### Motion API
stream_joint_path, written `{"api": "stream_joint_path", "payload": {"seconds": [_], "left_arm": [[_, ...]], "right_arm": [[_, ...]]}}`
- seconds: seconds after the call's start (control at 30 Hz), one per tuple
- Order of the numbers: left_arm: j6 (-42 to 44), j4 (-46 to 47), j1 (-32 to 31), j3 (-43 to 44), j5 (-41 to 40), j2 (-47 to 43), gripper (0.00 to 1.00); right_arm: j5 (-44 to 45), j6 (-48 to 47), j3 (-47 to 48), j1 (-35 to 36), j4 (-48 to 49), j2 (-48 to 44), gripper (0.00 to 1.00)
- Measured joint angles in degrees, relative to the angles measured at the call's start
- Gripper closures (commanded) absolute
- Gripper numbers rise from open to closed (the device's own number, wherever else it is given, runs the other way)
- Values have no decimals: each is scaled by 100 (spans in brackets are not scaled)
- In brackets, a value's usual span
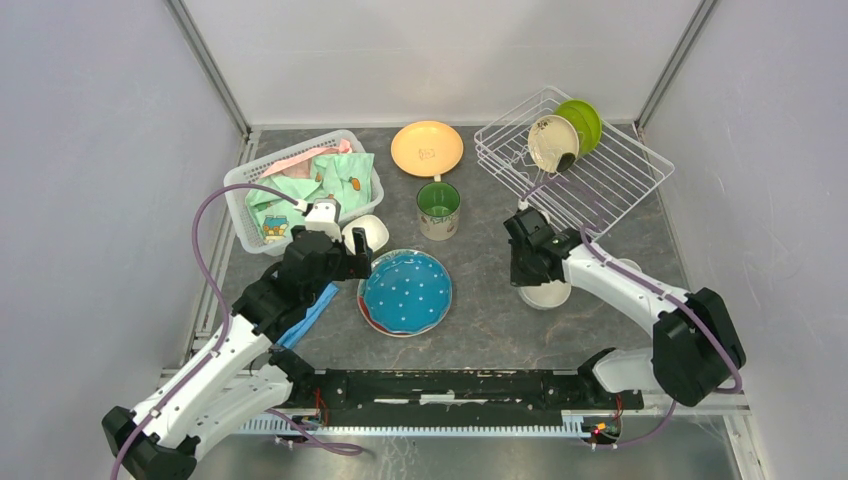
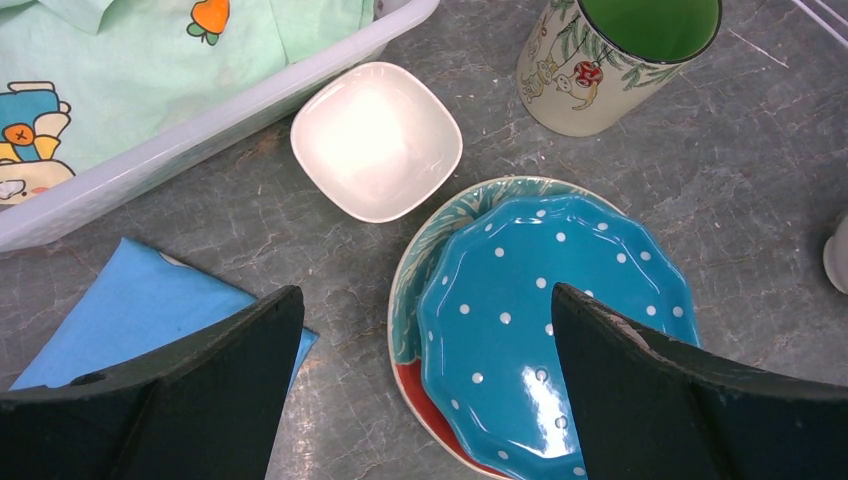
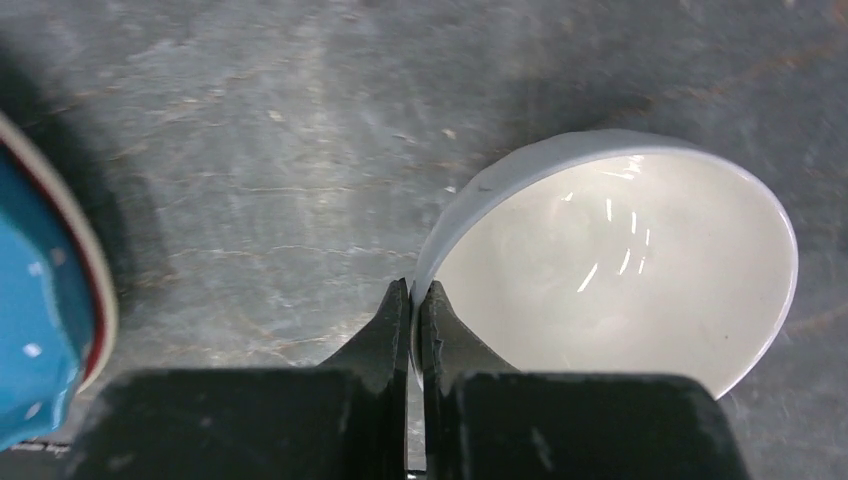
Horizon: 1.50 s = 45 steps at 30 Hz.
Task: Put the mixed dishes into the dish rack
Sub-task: Pick up the bowl from the center of the board.
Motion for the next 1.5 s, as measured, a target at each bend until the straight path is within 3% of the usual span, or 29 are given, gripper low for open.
{"api": "stream_joint_path", "payload": {"seconds": [0.37, 0.77, 1.2, 1.5], "left_arm": [[0, 0, 0, -2, 2, 63, 0], [0, -2, 0, -2, 9, 160, 0], [0, -2, 0, -4, 9, 160, 0], [0, -2, 0, -4, 11, 162, 0]], "right_arm": [[-1613, -673, -568, 66, 1786, -621, 100], [-2500, -1119, -1357, 70, 2968, -1200, 100], [-3156, -1506, -1475, 44, 3665, -1281, 100], [-4037, -1331, -2492, -269, 4850, -1360, 100]]}}
